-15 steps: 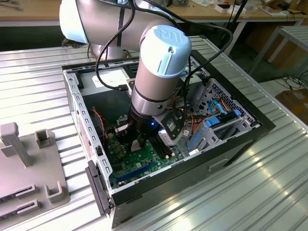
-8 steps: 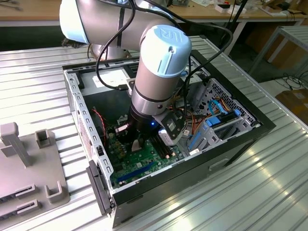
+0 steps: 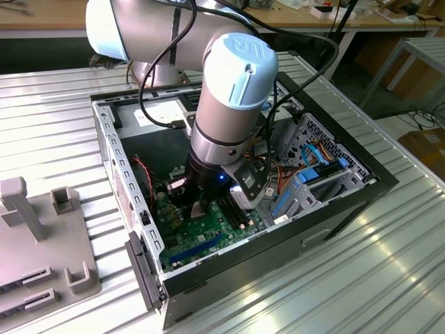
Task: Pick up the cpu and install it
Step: 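Place the cpu into insertion slot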
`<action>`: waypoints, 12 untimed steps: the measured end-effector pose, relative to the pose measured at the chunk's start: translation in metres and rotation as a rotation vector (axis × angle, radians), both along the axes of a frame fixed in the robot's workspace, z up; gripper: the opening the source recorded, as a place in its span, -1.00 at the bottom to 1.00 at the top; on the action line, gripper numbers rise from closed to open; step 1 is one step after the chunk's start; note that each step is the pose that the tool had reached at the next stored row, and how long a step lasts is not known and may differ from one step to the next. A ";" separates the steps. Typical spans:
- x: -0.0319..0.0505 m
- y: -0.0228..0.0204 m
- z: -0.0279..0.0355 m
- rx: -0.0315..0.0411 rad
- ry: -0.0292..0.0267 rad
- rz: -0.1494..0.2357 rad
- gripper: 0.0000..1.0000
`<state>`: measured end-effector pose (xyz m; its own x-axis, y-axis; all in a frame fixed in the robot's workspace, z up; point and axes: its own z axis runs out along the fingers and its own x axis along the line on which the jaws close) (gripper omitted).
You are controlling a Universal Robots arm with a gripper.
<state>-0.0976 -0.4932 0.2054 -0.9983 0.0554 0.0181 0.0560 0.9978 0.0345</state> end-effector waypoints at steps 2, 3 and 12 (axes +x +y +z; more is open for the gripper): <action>0.0000 -0.0001 0.0002 -0.0004 0.0002 0.000 -0.20; 0.0000 -0.0001 0.0002 -0.0004 0.0002 0.000 -0.20; -0.0019 -0.0001 0.0002 -0.0002 0.0002 0.013 -0.20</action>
<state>-0.0995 -0.4933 0.2056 -0.9989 0.0425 0.0182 0.0432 0.9985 0.0342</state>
